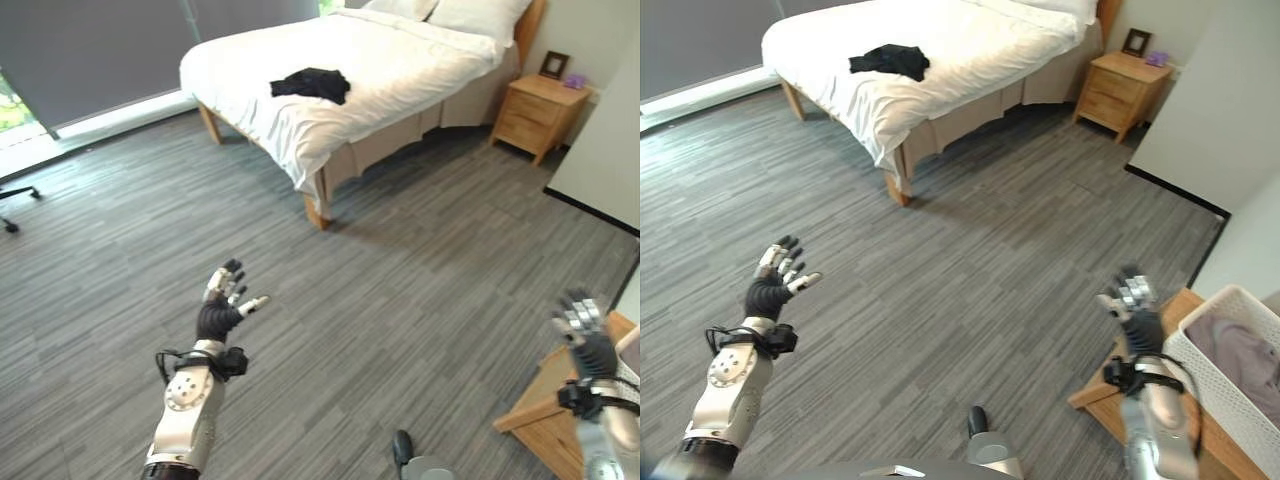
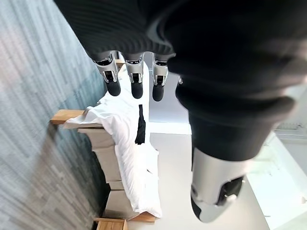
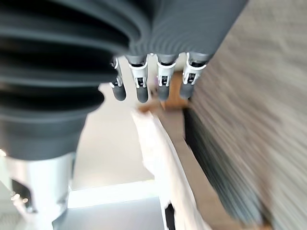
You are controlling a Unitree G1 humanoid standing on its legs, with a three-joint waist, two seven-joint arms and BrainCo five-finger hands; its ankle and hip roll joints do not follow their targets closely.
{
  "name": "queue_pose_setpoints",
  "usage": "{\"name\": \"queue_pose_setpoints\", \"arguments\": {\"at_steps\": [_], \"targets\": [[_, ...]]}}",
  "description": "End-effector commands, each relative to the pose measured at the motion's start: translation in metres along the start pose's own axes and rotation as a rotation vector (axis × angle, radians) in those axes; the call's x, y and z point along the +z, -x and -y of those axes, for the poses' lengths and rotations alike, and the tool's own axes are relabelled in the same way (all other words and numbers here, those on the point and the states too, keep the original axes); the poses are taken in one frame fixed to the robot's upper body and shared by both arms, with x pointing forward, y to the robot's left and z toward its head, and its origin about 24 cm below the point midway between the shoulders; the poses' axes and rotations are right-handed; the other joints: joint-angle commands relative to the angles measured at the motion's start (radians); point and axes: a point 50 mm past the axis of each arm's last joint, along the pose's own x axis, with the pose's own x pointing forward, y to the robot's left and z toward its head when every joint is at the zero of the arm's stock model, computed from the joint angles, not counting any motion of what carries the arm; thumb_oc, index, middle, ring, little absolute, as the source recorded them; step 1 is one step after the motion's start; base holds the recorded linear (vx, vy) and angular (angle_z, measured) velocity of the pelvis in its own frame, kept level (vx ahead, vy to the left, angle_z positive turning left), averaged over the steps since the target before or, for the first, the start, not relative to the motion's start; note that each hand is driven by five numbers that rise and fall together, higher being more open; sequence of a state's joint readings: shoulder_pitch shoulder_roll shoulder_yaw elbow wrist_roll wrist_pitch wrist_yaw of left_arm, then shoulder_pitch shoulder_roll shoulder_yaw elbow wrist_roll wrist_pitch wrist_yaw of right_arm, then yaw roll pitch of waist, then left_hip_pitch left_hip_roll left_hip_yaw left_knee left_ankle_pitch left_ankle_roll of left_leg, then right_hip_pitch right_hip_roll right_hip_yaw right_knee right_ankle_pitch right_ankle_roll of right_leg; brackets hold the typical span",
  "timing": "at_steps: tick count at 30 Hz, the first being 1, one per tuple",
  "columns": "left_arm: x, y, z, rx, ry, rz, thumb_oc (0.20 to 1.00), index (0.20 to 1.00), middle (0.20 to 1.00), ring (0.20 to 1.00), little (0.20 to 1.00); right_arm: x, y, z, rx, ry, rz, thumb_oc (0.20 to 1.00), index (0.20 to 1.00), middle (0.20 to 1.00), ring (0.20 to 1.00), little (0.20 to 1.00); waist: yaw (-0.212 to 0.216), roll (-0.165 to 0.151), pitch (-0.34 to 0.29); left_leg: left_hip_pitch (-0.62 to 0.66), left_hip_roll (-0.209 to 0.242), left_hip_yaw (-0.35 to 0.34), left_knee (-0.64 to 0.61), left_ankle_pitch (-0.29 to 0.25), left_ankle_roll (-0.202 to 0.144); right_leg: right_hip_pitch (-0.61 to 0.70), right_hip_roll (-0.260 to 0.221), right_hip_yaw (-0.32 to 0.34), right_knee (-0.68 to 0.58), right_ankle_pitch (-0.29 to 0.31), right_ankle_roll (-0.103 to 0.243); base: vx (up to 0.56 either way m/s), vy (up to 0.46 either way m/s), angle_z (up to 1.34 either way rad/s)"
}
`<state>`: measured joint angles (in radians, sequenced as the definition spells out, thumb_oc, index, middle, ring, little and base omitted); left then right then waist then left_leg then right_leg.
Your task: Pick up bed clothes into laundry basket.
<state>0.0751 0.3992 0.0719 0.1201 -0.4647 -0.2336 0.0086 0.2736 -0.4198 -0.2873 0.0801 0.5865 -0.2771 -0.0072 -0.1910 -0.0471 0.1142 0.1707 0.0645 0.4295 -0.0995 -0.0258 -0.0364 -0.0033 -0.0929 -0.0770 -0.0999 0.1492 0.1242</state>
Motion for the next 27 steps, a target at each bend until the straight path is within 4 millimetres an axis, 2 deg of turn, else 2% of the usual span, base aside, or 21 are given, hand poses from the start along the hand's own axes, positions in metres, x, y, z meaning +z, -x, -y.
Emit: {"name": "queue_pose_setpoints", "arguments": {"at_steps": [1, 4, 7, 11, 12, 13, 14, 15, 16, 17, 18, 19, 20, 21, 22, 23, 24, 25, 26, 27], "targets": [[0.028, -0.014, 0.008, -0.065, -0.028, 0.142, 1.000, 1.000, 1.000, 1.000, 1.000, 0.023, -0.010, -0.011, 0.040, 0.004, 0.153, 1.000, 1.000, 1.000, 1.000, 1.000, -0.001, -0.022, -0.004, 0.031, 0.070, 0.089, 0.012, -0.040, -0.031, 0.019, -0.078, -0.022, 0.060, -0.069, 0.070, 0.08, -0.079, -0.06], [0.025, -0.014, 0.013, -0.092, -0.037, 0.127, 1.000, 1.000, 1.000, 1.000, 1.000, 0.023, -0.008, -0.011, 0.059, 0.034, 0.146, 1.000, 1.000, 1.000, 1.000, 1.000, -0.005, -0.019, -0.009, 0.045, 0.075, 0.099, 0.012, -0.036, -0.032, 0.024, -0.074, -0.032, 0.078, -0.084, 0.067, 0.02, -0.056, -0.03], [0.034, -0.022, 0.017, -0.105, -0.041, 0.172, 1.000, 1.000, 1.000, 1.000, 1.000, 0.019, -0.008, -0.017, 0.093, 0.044, 0.127, 1.000, 1.000, 1.000, 1.000, 1.000, -0.015, -0.006, 0.007, 0.051, 0.096, 0.104, 0.012, -0.023, -0.040, -0.003, -0.059, -0.029, 0.166, -0.131, 0.054, 0.02, -0.105, -0.03], [0.040, -0.024, 0.017, -0.098, -0.036, 0.201, 1.000, 1.000, 1.000, 1.000, 1.000, 0.018, -0.007, -0.021, 0.123, 0.015, 0.126, 1.000, 1.000, 1.000, 1.000, 1.000, -0.017, 0.001, 0.015, 0.078, 0.117, 0.108, 0.024, -0.009, -0.057, 0.006, -0.034, -0.019, 0.183, -0.169, 0.027, 0.09, -0.136, 0.00], [0.042, -0.025, 0.016, -0.094, -0.032, 0.211, 1.000, 1.000, 1.000, 1.000, 1.000, 0.020, -0.008, -0.024, 0.144, 0.006, 0.136, 1.000, 1.000, 1.000, 1.000, 1.000, -0.013, -0.001, 0.022, 0.052, 0.141, 0.082, 0.139, -0.054, -0.073, 0.023, -0.026, -0.006, 0.185, -0.201, 0.020, 0.09, -0.318, -0.07], [0.042, -0.026, 0.020, -0.094, 0.017, 0.217, 1.000, 1.000, 1.000, 1.000, 1.000, 0.024, -0.011, -0.031, 0.198, -0.005, 0.151, 1.000, 1.000, 1.000, 1.000, 1.000, 0.017, -0.023, 0.068, -0.065, 0.216, 0.034, 0.404, -0.010, -0.103, 0.051, -0.007, 0.008, 0.190, -0.229, -0.030, 0.09, -0.333, -0.07], [0.042, -0.027, 0.020, -0.095, 0.018, 0.218, 1.000, 1.000, 1.000, 1.000, 1.000, 0.024, -0.011, -0.031, 0.198, -0.006, 0.153, 1.000, 1.000, 1.000, 1.000, 1.000, 0.012, -0.016, 0.068, -0.083, 0.232, 0.022, 0.431, -0.019, -0.108, 0.048, 0.002, 0.001, 0.191, -0.230, -0.035, -0.05, -0.363, -0.14], [0.040, -0.028, 0.025, -0.096, 0.064, 0.213, 1.000, 1.000, 1.000, 1.000, 1.000, 0.026, -0.013, -0.034, 0.221, 0.001, 0.159, 1.000, 1.000, 1.000, 1.000, 1.000, 0.028, -0.033, 0.090, -0.132, 0.256, 0.005, 0.513, 0.061, -0.106, 0.059, 0.009, -0.001, 0.189, -0.227, -0.064, -0.04, -0.234, 0.15], [0.034, -0.033, 0.042, -0.135, 0.159, 0.189, 1.000, 1.000, 1.000, 1.000, 1.000, 0.033, -0.018, -0.038, 0.235, 0.005, 0.184, 1.000, 1.000, 1.000, 1.000, 1.000, 0.058, -0.048, 0.128, -0.240, 0.233, -0.111, 0.629, 0.095, -0.113, 0.084, 0.006, 0.006, 0.198, -0.251, -0.093, -0.04, -0.217, 0.25], [0.034, -0.034, 0.042, -0.136, 0.160, 0.191, 1.000, 1.000, 1.000, 1.000, 1.000, 0.033, -0.018, -0.038, 0.235, 0.005, 0.185, 1.000, 1.000, 1.000, 1.000, 1.000, 0.054, -0.049, 0.124, -0.248, 0.229, -0.114, 0.627, 0.099, -0.111, 0.078, 0.004, 0.003, 0.197, -0.248, -0.093, 0.08, -0.116, 0.32], [0.028, -0.035, 0.052, -0.162, 0.212, 0.162, 1.000, 1.000, 1.000, 1.000, 1.000, 0.035, -0.019, -0.039, 0.237, -0.009, 0.194, 1.000, 1.000, 1.000, 1.000, 1.000, 0.052, -0.052, 0.125, -0.290, 0.239, -0.083, 0.575, 0.082, -0.101, 0.102, -0.009, -0.012, 0.187, -0.261, -0.086, 0.25, 0.051, 0.18], [0.024, -0.035, 0.058, -0.188, 0.203, 0.141, 1.000, 1.000, 1.000, 1.000, 1.000, 0.041, -0.021, -0.039, 0.240, 0.008, 0.216, 1.000, 1.000, 1.000, 1.000, 1.000, 0.053, -0.039, 0.115, -0.314, 0.231, -0.042, 0.431, 0.074, -0.089, 0.125, -0.028, -0.012, 0.169, -0.269, -0.067, 0.26, 0.054, 0.28], [0.024, -0.035, 0.059, -0.188, 0.203, 0.141, 1.000, 1.000, 1.000, 1.000, 1.000, 0.041, -0.021, -0.039, 0.240, 0.008, 0.216, 1.000, 1.000, 1.000, 1.000, 1.000, 0.054, -0.042, 0.115, -0.309, 0.227, -0.039, 0.424, 0.077, -0.088, 0.126, -0.032, -0.011, 0.169, -0.269, -0.065, 0.39, 0.207, 0.37], [0.023, -0.036, 0.063, -0.187, 0.202, 0.142, 1.000, 1.000, 1.000, 1.000, 1.000, 0.049, -0.026, -0.041, 0.247, 0.055, 0.251, 1.000, 1.000, 1.000, 1.000, 1.000, 0.057, -0.005, 0.120, -0.327, 0.238, -0.024, 0.186, 0.193, -0.106, 0.134, -0.034, -0.017, 0.169, -0.283, -0.047, 0.33, 0.196, 0.06], [0.023, -0.039, 0.063, -0.177, 0.200, 0.144, 1.000, 1.000, 1.000, 1.000, 1.000, 0.051, -0.029, -0.044, 0.259, 0.074, 0.262, 1.000, 1.000, 1.000, 1.000, 1.000, 0.061, 0.004, 0.123, -0.334, 0.224, -0.045, 0.103, 0.216, -0.103, 0.141, -0.043, -0.017, 0.173, -0.291, -0.040, 0.32, 0.195, -0.09], [0.023, -0.039, 0.063, -0.177, 0.200, 0.145, 1.000, 1.000, 1.000, 1.000, 1.000, 0.051, -0.030, -0.044, 0.260, 0.074, 0.262, 1.000, 1.000, 1.000, 1.000, 1.000, 0.058, 0.003, 0.124, -0.330, 0.220, -0.046, 0.095, 0.220, -0.102, 0.142, -0.045, -0.019, 0.174, -0.292, -0.039, 0.42, 0.148, 0.07], [0.024, -0.041, 0.059, -0.136, 0.187, 0.159, 1.000, 1.000, 1.000, 1.000, 1.000, 0.054, -0.036, -0.052, 0.269, 0.094, 0.278, 1.000, 1.000, 1.000, 1.000, 1.000, 0.070, 0.021, 0.113, -0.357, 0.222, -0.075, 0.034, 0.237, -0.108, 0.175, -0.062, -0.018, 0.168, -0.305, -0.023, 0.31, 0.094, 0.23], [0.024, -0.041, 0.058, -0.134, 0.186, 0.159, 1.000, 1.000, 1.000, 1.000, 1.000, 0.054, -0.036, -0.052, 0.270, 0.095, 0.277, 1.000, 1.000, 1.000, 1.000, 1.000, 0.066, 0.017, 0.115, -0.354, 0.217, -0.076, 0.034, 0.235, -0.109, 0.181, -0.066, -0.021, 0.169, -0.309, -0.021, 0.50, 0.135, 0.20], [0.025, -0.039, 0.052, -0.114, 0.182, 0.166, 1.000, 1.000, 1.000, 1.000, 1.000, 0.052, -0.036, -0.056, 0.282, 0.084, 0.269, 1.000, 1.000, 1.000, 1.000, 1.000, 0.062, 0.027, 0.090, -0.324, 0.216, -0.039, 0.041, 0.223, -0.106, 0.203, -0.068, -0.008, 0.163, -0.322, -0.011, 0.45, 0.101, -0.12], [0.025, -0.038, 0.049, -0.103, 0.165, 0.166, 1.000, 1.000, 1.000, 1.000, 1.000, 0.050, -0.035, -0.056, 0.280, 0.071, 0.261, 1.000, 1.000, 1.000, 1.000, 1.000, 0.068, 0.035, 0.072, -0.320, 0.212, -0.013, 0.068, 0.234, -0.103, 0.238, -0.084, -0.008, 0.156, -0.331, -0.001, 0.64, 0.162, -0.24]]}}
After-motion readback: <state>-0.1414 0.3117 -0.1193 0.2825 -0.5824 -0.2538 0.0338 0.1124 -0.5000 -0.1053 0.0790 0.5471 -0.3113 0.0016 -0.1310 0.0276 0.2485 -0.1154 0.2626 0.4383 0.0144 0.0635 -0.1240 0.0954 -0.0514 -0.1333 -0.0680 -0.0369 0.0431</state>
